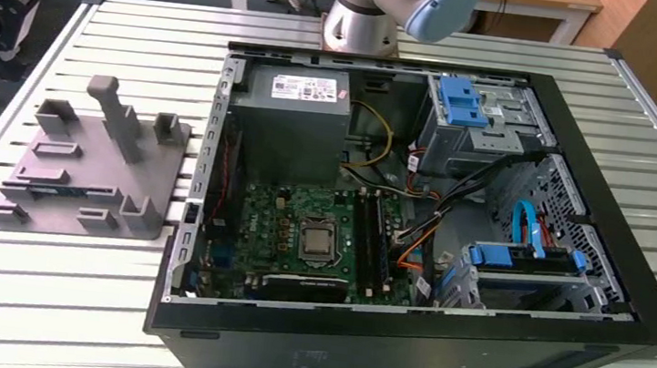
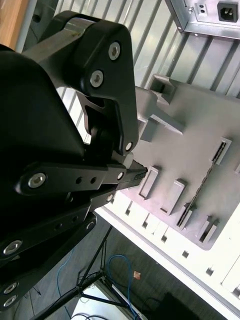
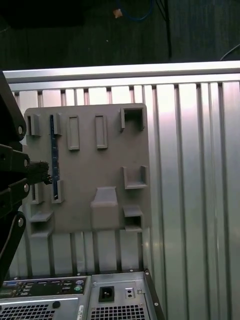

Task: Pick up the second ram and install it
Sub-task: 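Reach for the second ram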

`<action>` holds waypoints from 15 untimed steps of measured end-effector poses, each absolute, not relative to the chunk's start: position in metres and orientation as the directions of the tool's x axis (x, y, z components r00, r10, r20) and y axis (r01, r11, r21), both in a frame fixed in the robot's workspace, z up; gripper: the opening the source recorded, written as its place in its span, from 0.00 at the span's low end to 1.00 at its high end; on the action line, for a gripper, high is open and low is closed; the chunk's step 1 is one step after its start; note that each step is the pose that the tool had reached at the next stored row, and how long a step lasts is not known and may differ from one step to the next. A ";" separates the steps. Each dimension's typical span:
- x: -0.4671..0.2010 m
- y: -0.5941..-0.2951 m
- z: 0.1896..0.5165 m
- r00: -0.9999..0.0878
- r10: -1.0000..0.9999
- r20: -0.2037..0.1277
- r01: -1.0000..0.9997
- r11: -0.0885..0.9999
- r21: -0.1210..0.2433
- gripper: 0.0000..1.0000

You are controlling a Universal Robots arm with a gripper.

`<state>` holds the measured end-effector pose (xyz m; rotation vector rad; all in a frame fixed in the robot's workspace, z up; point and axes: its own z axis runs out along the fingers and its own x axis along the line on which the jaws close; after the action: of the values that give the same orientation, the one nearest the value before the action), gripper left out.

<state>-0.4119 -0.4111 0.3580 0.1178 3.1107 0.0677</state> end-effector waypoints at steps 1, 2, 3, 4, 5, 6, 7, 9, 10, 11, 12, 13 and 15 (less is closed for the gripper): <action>-0.413 -0.412 0.358 -0.997 0.076 -0.026 0.075 0.996 0.044 0.10; -0.414 -0.412 0.357 -0.997 0.076 -0.026 0.075 0.996 0.044 0.10; -0.415 -0.412 0.357 -0.997 0.076 -0.026 0.075 0.996 0.044 0.10; -0.417 -0.413 0.356 -0.997 0.076 -0.026 0.075 0.996 0.044 0.10; -0.418 -0.413 0.356 -0.997 0.076 -0.026 0.075 0.996 0.044 0.10; -0.419 -0.414 0.355 -0.997 0.076 -0.026 0.075 0.996 0.044 0.10; -0.420 -0.414 0.355 -0.997 0.076 -0.026 0.075 0.996 0.044 0.10; -0.422 -0.415 0.354 -0.997 0.076 -0.026 0.075 0.996 0.044 0.10; -0.424 -0.415 0.354 -0.997 0.076 -0.026 0.075 0.996 0.045 0.10; -0.425 -0.416 0.353 -0.997 0.076 -0.026 0.075 0.996 0.044 0.10; -0.426 -0.416 0.353 -0.997 0.076 -0.026 0.075 0.996 0.044 0.10; -0.427 -0.417 0.353 -0.997 0.076 -0.026 0.075 0.996 0.044 0.10; -0.429 -0.418 0.352 -0.997 0.076 -0.026 0.075 0.996 0.044 0.10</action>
<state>-0.4289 -0.4180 0.3517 0.1178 3.1107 0.0677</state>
